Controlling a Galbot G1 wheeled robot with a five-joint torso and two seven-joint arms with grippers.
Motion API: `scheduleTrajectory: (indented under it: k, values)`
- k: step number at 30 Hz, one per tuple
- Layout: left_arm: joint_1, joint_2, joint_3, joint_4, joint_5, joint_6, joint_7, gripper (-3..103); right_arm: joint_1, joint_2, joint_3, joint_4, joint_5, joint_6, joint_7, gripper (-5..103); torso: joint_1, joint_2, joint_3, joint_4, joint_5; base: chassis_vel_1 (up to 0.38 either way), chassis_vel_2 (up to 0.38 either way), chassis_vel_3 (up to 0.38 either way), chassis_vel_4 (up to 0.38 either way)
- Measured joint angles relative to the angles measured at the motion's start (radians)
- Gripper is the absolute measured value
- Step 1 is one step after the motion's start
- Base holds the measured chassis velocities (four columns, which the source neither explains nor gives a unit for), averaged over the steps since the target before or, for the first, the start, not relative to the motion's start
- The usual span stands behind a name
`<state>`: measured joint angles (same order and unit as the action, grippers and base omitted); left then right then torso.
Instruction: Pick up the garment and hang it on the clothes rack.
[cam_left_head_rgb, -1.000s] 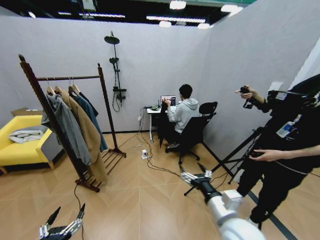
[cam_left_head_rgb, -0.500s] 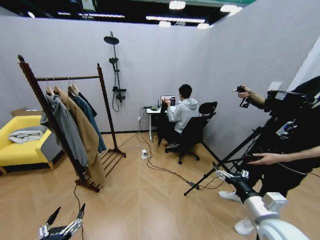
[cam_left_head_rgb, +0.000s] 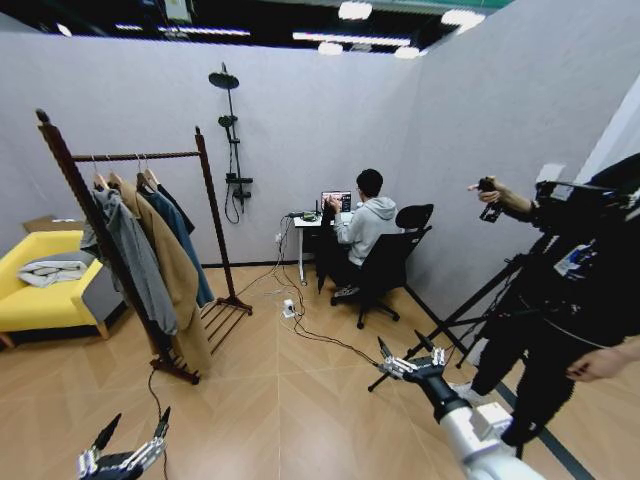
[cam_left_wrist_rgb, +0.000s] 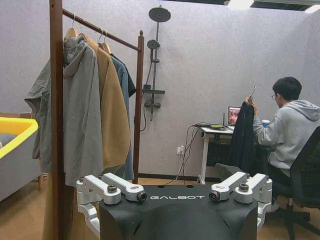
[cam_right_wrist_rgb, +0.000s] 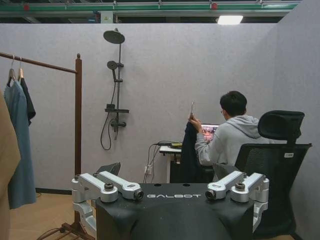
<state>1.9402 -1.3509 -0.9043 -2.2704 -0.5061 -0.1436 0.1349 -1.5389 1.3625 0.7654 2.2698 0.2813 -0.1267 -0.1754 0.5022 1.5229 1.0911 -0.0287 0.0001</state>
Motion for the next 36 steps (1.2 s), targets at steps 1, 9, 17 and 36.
scheduleTrajectory:
  k: [1, 9, 17, 36]
  values:
    - [0.0, 0.0, 0.0, 0.0, 0.0, 0.0, 0.0, 100, 0.0, 0.0, 0.0, 0.0, 0.0, 0.0, 0.0, 100, 0.0, 0.0, 0.0, 0.0, 0.0, 0.0, 0.0, 0.0, 0.0]
    - [0.0, 0.0, 0.0, 0.0, 0.0, 0.0, 0.0, 100, -0.03, 0.014, 0.014, 0.011, 0.044, -0.004, 0.008, 100, 0.0, 0.0, 0.0, -0.0001, -0.0002, 0.0, 0.0, 0.0, 0.0]
    - [0.0, 0.0, 0.0, 0.0, 0.0, 0.0, 0.0, 100, -0.036, 0.035, -0.031, 0.024, -0.018, -0.041, 0.161, 100, 0.0, 0.0, 0.0, -0.0001, -0.0002, 0.0, 0.0, 0.0, 0.0]
    - [0.0, 0.0, 0.0, 0.0, 0.0, 0.0, 0.0, 100, -0.013, 0.04, -0.056, 0.02, -0.042, -0.053, 0.18, 100, 0.0, 0.0, 0.0, 0.0, -0.0001, 0.0, 0.0, 0.0, 0.0]
